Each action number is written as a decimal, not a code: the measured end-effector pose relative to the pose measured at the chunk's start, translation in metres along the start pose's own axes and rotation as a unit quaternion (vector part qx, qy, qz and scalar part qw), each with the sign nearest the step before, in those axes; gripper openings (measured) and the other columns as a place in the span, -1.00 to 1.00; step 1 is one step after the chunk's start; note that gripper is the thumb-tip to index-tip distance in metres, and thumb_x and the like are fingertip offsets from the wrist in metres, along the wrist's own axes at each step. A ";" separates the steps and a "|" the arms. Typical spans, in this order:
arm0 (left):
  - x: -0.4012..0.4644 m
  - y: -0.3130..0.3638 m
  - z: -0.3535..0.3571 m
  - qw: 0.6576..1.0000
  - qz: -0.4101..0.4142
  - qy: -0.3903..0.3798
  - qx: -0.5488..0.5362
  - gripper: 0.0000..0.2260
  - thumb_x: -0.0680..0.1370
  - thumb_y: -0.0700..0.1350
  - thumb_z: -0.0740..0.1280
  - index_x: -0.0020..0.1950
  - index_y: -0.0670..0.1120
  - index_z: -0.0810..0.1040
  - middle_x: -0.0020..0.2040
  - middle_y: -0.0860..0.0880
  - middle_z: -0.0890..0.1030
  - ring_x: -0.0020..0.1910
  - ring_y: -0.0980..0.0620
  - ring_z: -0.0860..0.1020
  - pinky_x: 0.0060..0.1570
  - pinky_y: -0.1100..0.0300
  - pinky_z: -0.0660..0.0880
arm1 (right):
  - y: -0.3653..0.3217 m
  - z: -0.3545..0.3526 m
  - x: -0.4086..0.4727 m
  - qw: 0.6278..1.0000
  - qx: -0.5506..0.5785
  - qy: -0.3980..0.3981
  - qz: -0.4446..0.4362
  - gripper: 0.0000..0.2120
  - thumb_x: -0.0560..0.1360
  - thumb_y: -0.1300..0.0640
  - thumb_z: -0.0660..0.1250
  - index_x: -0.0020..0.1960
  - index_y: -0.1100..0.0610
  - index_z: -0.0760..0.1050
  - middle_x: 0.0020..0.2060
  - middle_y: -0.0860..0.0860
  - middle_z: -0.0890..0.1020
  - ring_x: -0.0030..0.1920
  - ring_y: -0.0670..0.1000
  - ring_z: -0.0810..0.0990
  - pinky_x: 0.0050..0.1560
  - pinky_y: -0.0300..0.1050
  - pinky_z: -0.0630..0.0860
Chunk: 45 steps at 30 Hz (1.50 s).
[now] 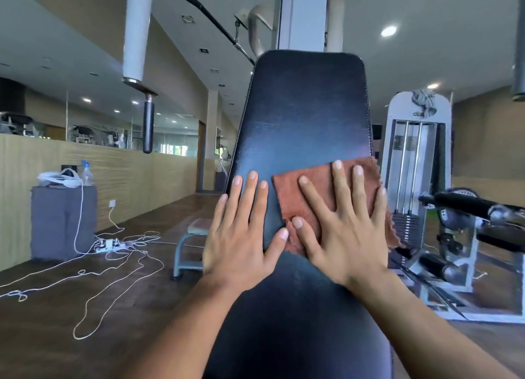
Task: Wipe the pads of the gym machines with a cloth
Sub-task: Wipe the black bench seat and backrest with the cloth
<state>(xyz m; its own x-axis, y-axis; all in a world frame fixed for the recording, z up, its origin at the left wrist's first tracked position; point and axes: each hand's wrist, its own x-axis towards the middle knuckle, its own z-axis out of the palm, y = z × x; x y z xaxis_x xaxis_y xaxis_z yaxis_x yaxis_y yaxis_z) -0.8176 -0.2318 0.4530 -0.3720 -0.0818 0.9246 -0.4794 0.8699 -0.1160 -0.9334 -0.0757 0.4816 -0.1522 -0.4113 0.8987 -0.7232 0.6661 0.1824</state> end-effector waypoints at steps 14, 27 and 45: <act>-0.001 -0.006 -0.005 0.994 0.021 0.021 -0.110 -0.37 0.53 -0.05 0.06 0.60 -0.16 0.14 0.62 -0.09 0.07 0.61 -0.07 -0.05 0.56 -0.01 -0.09 | -0.022 0.009 -0.065 0.999 -0.013 -0.038 -0.010 -0.31 0.52 -0.42 0.08 0.59 -0.21 0.11 0.61 0.14 0.04 0.60 0.26 0.01 0.44 0.47 0.07; -0.038 0.002 -0.004 0.997 0.019 -0.032 -0.068 -0.40 0.61 0.05 0.05 0.61 -0.15 0.07 0.64 -0.09 -0.01 0.61 -0.07 -0.07 0.53 -0.07 -0.04 | -0.025 0.010 -0.052 1.000 0.009 -0.016 0.023 -0.39 0.60 -0.32 0.02 0.60 -0.15 0.12 0.61 0.16 0.05 0.59 0.31 0.00 0.43 0.45 0.00; -0.040 0.003 -0.029 0.985 0.001 -0.134 -0.113 -0.41 0.61 0.03 0.13 0.60 -0.16 0.14 0.63 -0.13 0.04 0.60 -0.13 0.00 0.51 -0.11 0.07 | -0.025 -0.015 -0.065 0.984 0.177 -0.002 0.027 -0.54 0.71 0.01 0.01 0.35 0.26 0.52 0.45 0.18 0.42 0.50 0.17 0.31 0.46 0.17 0.26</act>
<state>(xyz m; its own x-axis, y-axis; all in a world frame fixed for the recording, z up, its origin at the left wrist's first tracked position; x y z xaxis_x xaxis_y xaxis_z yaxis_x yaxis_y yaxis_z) -0.7807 -0.2113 0.4260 -0.5833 -0.1779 0.7926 -0.2999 0.9540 -0.0066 -0.8950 -0.0563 0.4249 -0.1986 -0.3850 0.9013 -0.9037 0.4279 -0.0163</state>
